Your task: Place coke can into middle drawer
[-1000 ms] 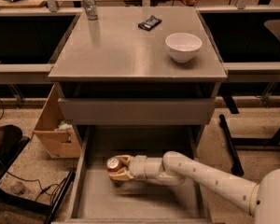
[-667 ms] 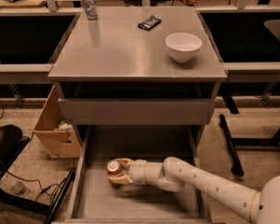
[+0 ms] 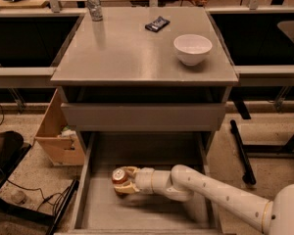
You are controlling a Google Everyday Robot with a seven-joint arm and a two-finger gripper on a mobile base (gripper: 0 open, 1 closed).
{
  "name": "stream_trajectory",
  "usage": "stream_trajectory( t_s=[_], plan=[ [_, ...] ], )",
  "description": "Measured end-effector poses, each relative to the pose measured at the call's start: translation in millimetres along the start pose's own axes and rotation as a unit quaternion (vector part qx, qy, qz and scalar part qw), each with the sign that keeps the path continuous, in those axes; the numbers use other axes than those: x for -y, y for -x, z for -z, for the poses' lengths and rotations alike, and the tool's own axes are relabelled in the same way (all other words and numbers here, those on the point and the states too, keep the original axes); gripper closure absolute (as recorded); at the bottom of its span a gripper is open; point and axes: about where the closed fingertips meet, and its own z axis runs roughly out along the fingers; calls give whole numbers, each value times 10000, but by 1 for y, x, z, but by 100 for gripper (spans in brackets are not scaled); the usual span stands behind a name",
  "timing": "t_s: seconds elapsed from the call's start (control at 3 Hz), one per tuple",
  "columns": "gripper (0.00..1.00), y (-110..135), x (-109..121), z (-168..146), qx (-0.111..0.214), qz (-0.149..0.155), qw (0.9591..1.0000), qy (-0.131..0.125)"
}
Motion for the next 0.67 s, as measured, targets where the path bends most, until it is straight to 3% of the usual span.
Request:
stream_trajectory(
  t_s=[0.67],
  plan=[
    [0,0,0,0,0,0,10000,1]
  ],
)
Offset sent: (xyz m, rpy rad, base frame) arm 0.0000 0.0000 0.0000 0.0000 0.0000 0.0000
